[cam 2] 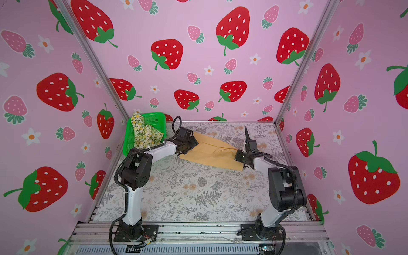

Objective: Fold and stack skirts
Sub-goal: Fold the skirt at the top-center of the table.

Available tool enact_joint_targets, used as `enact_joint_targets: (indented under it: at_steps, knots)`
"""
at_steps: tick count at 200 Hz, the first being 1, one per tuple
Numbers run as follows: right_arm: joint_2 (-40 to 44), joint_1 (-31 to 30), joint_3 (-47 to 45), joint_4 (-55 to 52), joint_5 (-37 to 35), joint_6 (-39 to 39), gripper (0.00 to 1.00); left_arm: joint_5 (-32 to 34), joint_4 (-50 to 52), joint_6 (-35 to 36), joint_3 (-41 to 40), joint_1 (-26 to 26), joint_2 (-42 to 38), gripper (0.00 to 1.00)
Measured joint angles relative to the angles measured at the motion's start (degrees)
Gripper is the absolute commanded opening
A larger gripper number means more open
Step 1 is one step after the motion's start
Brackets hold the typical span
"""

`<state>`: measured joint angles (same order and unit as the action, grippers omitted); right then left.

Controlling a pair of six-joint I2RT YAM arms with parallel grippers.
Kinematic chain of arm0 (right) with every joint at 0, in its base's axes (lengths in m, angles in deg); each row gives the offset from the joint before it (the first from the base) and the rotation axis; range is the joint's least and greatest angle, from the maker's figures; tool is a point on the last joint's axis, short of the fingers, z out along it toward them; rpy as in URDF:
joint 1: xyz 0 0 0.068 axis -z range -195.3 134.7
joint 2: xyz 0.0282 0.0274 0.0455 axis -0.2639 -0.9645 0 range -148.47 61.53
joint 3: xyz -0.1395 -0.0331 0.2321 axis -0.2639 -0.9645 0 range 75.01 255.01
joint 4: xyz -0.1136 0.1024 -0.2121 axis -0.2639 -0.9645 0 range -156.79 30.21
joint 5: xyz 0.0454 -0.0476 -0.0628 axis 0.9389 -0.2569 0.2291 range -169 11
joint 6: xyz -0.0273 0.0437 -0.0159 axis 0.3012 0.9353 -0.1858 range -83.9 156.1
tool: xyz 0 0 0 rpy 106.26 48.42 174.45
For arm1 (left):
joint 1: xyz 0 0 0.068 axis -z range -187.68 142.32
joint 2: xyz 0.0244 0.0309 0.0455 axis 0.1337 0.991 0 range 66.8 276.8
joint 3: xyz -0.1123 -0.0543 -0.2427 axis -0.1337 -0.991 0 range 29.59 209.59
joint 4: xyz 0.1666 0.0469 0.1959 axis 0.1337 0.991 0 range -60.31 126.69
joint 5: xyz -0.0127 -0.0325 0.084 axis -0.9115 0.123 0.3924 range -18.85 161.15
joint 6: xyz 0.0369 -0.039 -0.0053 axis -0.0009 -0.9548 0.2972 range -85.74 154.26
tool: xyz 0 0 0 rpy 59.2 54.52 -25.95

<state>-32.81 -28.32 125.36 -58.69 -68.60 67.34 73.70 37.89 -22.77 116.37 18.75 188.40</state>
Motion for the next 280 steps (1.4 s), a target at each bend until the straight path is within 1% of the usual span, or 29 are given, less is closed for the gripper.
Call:
enact_joint_targets:
  at_steps: [14, 62, 100, 126, 146, 164, 215, 231, 250, 266, 280]
  knots:
    - [-0.7, 0.0, 0.9, 0.1, 0.2, 0.0, 0.11, 0.0, -0.7, -0.1, -1.1, 0.1, -0.1, 0.78]
    - [-1.7, 0.2, 3.1, 0.7, 0.2, 0.3, 0.12, 0.0, -1.7, 0.0, -0.9, -0.2, 0.5, 0.78]
    - [-1.7, 0.8, 4.0, 1.1, 1.5, 0.5, 0.12, -0.1, -0.7, 0.8, 3.0, -1.4, 3.9, 0.71]
    - [-1.4, 0.8, 3.3, 1.9, 2.3, 0.6, 0.12, -0.4, 0.1, 1.5, 6.2, -2.5, 5.9, 0.70]
    - [-0.5, 0.8, 1.0, 2.7, 3.0, 0.8, 0.13, -0.9, 1.2, 2.1, 9.9, -3.3, 7.1, 0.72]
    - [0.2, 0.8, -0.9, 2.8, 3.4, 0.8, 0.13, -2.0, 2.7, 2.8, 15.7, -3.9, 9.4, 0.73]
    - [0.5, 0.8, -2.5, 3.1, 4.2, 0.8, 0.13, -8.1, 3.8, 3.2, 31.9, -4.4, 16.9, 0.74]
    - [0.5, 0.8, -2.5, 3.3, 4.3, 0.8, 0.13, -10.0, 3.9, 3.1, 35.8, -4.4, 19.6, 0.75]
    - [0.5, 0.8, -2.5, 3.4, 4.5, 0.8, 0.13, -12.3, 4.1, 2.4, 40.5, -4.7, 23.1, 0.83]
    - [0.5, 0.8, -2.5, 3.5, 4.7, 0.8, 0.13, -14.0, 3.9, 1.2, 43.6, -4.9, 26.0, 0.86]
    - [0.4, 0.8, -2.5, 3.6, 4.9, 0.8, 0.12, -14.9, 3.7, 0.0, 44.4, -5.3, 27.6, 0.88]
